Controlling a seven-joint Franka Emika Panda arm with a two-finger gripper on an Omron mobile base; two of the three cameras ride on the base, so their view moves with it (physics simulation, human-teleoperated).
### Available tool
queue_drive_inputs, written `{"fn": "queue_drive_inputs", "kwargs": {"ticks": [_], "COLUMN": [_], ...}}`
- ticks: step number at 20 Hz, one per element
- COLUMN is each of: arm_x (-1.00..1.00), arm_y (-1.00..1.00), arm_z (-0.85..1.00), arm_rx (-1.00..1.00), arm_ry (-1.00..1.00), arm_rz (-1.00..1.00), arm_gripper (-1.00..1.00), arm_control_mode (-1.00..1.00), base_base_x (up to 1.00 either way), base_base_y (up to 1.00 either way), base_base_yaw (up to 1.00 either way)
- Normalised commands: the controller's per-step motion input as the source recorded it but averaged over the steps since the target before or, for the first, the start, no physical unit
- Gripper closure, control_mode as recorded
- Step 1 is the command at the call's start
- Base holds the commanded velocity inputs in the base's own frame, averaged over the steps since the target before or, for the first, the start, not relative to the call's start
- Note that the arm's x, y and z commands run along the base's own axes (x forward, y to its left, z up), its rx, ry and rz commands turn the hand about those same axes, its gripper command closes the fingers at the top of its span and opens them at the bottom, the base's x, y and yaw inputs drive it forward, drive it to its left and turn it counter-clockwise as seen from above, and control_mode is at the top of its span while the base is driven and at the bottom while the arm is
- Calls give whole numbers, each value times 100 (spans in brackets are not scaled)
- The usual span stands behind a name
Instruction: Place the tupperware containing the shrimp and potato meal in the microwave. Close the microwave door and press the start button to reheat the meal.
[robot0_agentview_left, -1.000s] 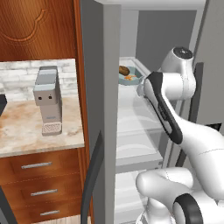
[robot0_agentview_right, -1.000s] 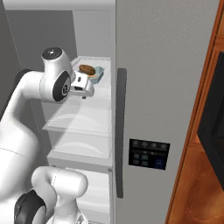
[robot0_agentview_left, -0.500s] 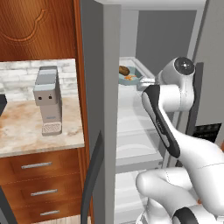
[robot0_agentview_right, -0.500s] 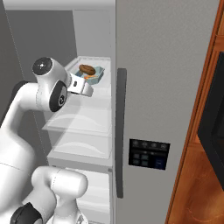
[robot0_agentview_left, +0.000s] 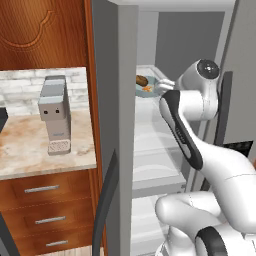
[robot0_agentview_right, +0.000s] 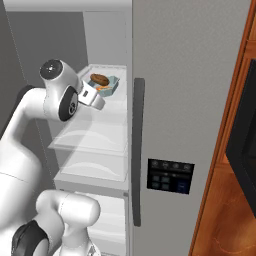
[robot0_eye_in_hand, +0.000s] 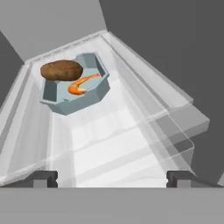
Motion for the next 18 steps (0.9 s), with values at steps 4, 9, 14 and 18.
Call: {"fn": "queue_drive_inputs", "kwargs": {"ticks": [4,9,14,18], "arm_x": [28,38,56,59], "arm_y": [12,1,4,23], "arm_z": [1,-3,-11,-9], "arm_rx": [15,15,5,0], "arm_ry": [0,0,4,11], "arm_rz": [-2,0,0,-5], "arm_gripper": [-100,-100,-100,-100], "arm_control_mode": [-100,-100,-100,-100], "base_base_x": [0,0,0,0], "base_base_y": [0,0,0,0], "base_base_yaw": [0,0,0,0]}}
